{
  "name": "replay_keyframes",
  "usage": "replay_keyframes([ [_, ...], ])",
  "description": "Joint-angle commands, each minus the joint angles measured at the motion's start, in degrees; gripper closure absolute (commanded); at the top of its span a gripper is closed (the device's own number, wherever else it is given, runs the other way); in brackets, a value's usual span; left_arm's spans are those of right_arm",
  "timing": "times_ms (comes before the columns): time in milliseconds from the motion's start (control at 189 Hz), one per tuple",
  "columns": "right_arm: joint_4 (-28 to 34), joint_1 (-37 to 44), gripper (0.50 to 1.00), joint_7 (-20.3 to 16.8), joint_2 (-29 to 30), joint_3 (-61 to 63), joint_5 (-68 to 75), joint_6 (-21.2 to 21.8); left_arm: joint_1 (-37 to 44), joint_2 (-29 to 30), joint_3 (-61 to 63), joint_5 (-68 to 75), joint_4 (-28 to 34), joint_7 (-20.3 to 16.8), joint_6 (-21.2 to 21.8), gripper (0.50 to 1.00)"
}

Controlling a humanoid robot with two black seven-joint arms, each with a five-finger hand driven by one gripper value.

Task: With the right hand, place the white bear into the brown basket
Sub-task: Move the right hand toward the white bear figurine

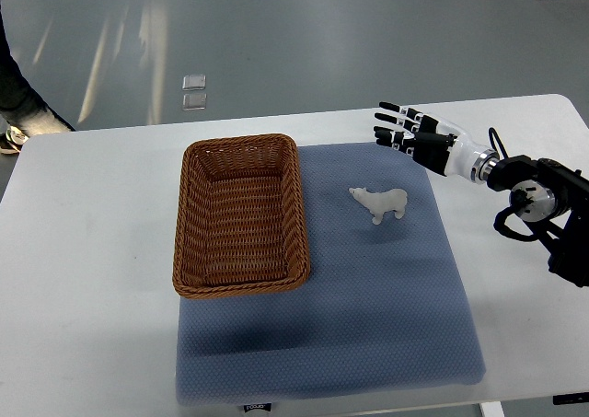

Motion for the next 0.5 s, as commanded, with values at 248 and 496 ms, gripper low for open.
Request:
replay_keyframes([
  [248,0.3,0.4,0.572,-0.1,-0.1,-0.1,-1.1,1.1,0.1,0.0,0.1,0.0,0.2,0.0,0.1,0.5],
  [496,2.0,0.4,0.574,0.1,-0.1,0.0,-6.7,3.9,-2.6,0.0,0.2,0.0,0.5,0.0,0.2,0.5],
])
